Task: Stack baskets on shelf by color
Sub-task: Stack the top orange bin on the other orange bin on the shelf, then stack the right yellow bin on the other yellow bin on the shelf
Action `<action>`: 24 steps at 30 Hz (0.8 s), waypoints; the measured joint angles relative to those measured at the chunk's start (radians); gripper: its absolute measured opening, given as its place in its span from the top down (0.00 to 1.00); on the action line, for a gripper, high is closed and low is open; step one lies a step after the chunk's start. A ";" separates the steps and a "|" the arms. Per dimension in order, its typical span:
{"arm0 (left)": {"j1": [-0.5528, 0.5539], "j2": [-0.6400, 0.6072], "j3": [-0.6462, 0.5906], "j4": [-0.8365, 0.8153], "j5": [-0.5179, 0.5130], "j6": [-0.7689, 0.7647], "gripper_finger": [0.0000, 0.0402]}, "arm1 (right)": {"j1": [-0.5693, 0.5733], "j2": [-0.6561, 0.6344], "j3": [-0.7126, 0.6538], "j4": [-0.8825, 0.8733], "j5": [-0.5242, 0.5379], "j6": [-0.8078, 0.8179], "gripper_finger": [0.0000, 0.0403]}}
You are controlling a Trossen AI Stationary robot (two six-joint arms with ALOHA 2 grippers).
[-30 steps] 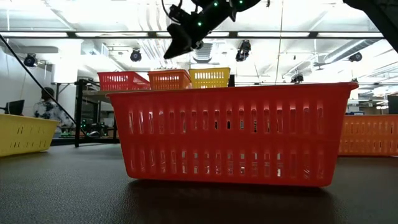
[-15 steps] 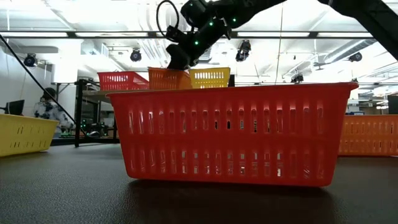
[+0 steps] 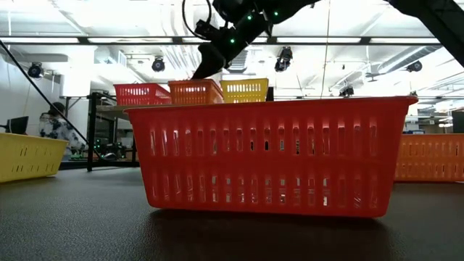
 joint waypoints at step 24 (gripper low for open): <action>0.000 0.023 0.000 0.015 0.000 -0.009 0.98 | 0.271 -0.362 -0.214 -0.495 -0.132 0.209 0.98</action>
